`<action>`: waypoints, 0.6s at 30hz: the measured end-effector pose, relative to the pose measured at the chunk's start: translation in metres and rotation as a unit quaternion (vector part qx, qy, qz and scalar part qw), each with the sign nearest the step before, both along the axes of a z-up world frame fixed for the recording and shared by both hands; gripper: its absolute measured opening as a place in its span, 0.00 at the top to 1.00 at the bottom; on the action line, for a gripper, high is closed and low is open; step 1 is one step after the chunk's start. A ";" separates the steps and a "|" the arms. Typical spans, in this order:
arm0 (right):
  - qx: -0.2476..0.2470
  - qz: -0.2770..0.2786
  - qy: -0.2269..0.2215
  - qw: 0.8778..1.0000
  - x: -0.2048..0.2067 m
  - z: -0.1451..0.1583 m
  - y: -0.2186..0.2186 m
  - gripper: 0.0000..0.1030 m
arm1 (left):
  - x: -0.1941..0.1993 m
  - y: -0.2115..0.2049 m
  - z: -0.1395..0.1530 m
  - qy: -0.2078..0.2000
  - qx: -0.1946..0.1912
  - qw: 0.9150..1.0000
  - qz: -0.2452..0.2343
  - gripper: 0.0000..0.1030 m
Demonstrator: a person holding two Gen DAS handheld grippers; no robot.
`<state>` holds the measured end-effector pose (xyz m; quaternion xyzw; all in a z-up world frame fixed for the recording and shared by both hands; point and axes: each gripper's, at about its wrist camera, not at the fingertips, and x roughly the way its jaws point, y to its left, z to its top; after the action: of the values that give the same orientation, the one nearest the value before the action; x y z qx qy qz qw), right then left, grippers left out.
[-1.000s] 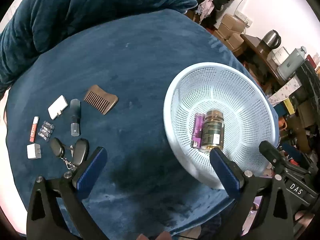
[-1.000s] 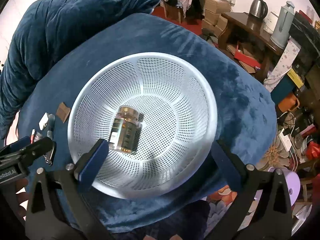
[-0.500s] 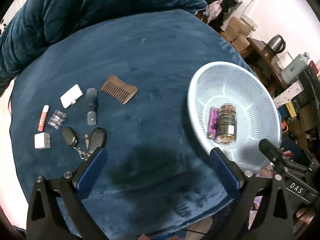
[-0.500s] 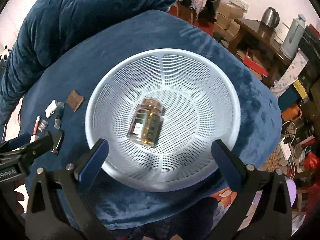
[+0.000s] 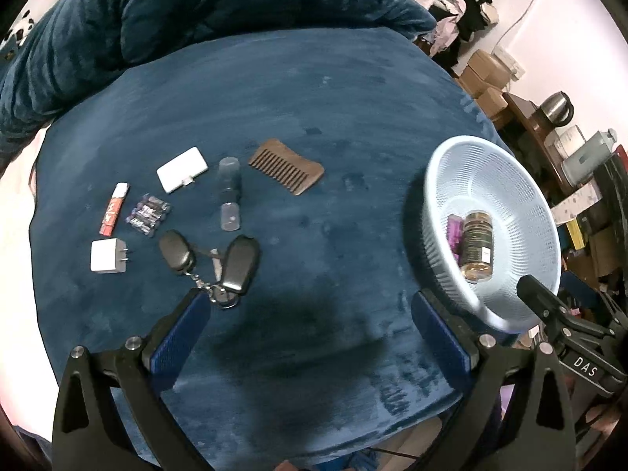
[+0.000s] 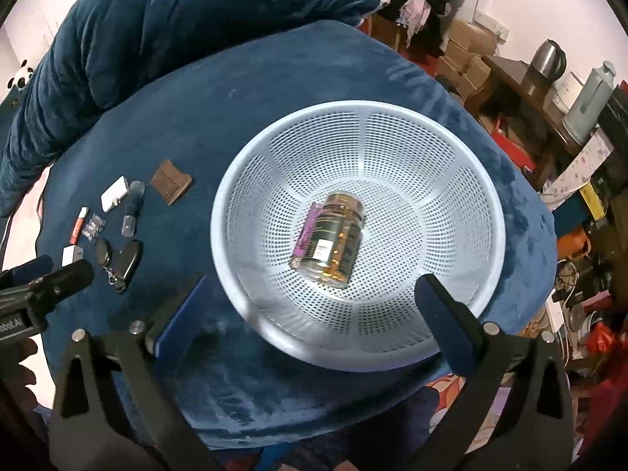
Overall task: Organize rigid objects
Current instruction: 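Withdraw both tools from the basket back over the table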
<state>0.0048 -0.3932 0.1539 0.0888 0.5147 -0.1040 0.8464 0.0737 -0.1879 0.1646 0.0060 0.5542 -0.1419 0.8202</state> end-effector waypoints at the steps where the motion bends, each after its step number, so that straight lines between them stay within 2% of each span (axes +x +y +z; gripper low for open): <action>1: -0.002 0.002 0.001 1.000 0.001 0.000 0.003 0.00 | 0.000 0.003 0.000 0.000 -0.001 1.000 0.002 0.00; 18: -0.017 0.061 0.009 0.998 0.026 -0.005 0.072 0.00 | 0.008 0.083 -0.020 0.014 -0.020 0.998 0.063 0.00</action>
<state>0.0306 -0.3211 0.1487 0.0419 0.5251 -0.0615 0.8478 0.0814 -0.1044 0.1451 -0.0471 0.5622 -0.1007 0.8195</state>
